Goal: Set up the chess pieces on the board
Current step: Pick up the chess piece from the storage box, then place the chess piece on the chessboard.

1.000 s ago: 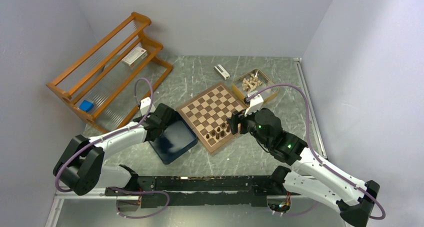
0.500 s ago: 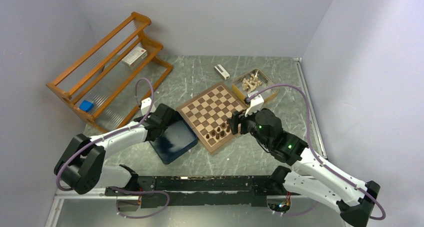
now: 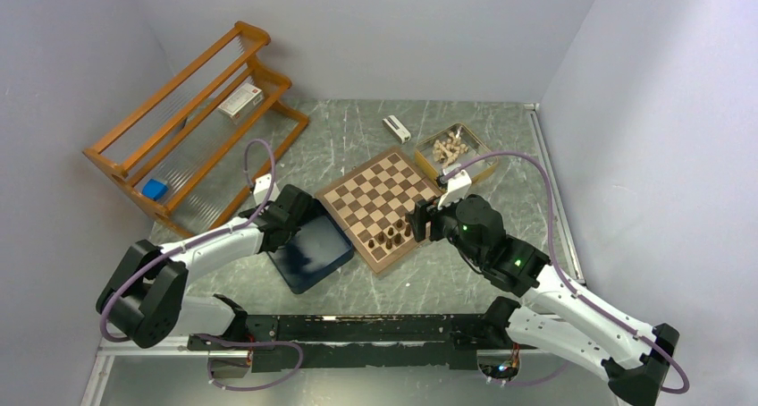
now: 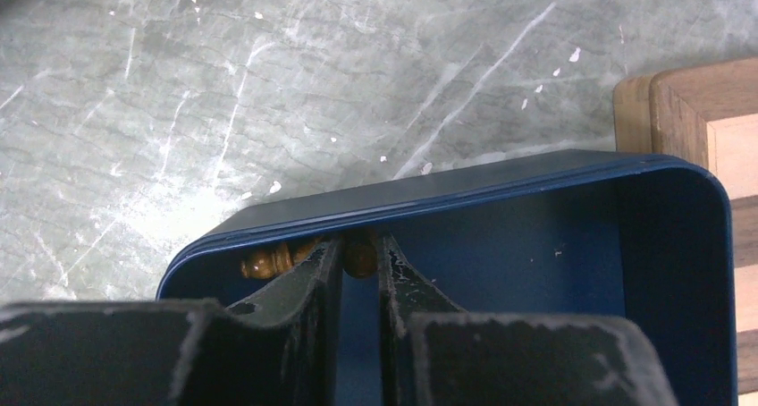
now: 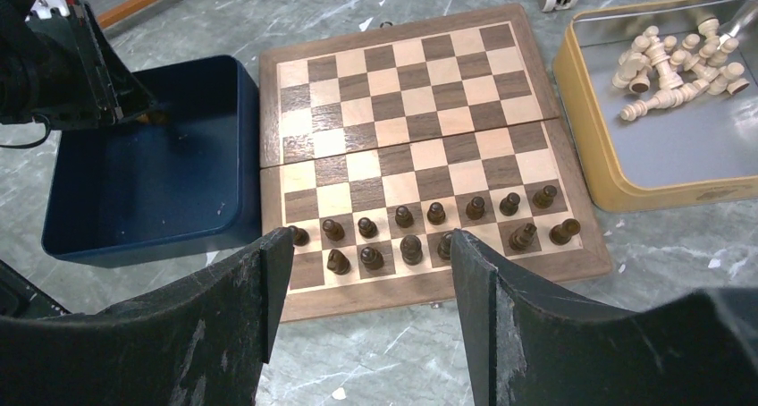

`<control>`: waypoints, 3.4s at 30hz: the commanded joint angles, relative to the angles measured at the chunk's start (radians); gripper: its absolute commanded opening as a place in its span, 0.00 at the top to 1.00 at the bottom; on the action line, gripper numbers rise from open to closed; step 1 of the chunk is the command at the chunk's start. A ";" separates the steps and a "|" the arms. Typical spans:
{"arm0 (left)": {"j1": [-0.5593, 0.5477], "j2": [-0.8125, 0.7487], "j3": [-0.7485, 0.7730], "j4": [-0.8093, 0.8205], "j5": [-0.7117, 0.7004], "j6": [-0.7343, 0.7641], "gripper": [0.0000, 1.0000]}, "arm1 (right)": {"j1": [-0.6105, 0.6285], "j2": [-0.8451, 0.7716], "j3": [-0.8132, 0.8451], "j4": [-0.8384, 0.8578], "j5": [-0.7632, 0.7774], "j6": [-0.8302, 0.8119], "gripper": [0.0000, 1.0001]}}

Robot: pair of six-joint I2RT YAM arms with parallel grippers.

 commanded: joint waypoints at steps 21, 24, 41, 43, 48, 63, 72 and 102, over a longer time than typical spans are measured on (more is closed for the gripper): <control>0.001 -0.097 0.068 0.019 0.133 0.109 0.95 | 0.004 0.018 -0.001 0.019 0.011 0.005 0.31; 0.001 -0.110 0.078 0.013 0.139 0.108 0.95 | 0.004 0.026 -0.001 0.019 0.020 0.017 0.31; 0.001 -0.225 0.266 -0.134 0.249 -0.101 0.95 | 0.003 0.046 -0.109 0.342 -0.136 0.296 0.40; 0.001 -0.254 0.298 -0.142 0.251 -0.140 0.95 | 0.004 0.065 -0.142 0.471 -0.189 0.330 0.45; 0.001 -0.330 0.332 -0.090 0.294 -0.221 0.95 | 0.004 0.205 -0.219 0.894 -0.270 0.394 0.53; 0.004 -0.377 0.454 -0.074 0.435 -0.282 0.95 | 0.070 0.723 -0.041 1.515 -0.419 0.348 0.39; 0.005 -0.380 0.422 -0.027 0.508 -0.320 0.95 | 0.112 0.794 0.017 1.507 -0.377 0.305 0.32; 0.004 -0.363 0.395 0.034 0.577 -0.338 0.95 | 0.113 0.853 0.023 1.538 -0.185 0.330 0.89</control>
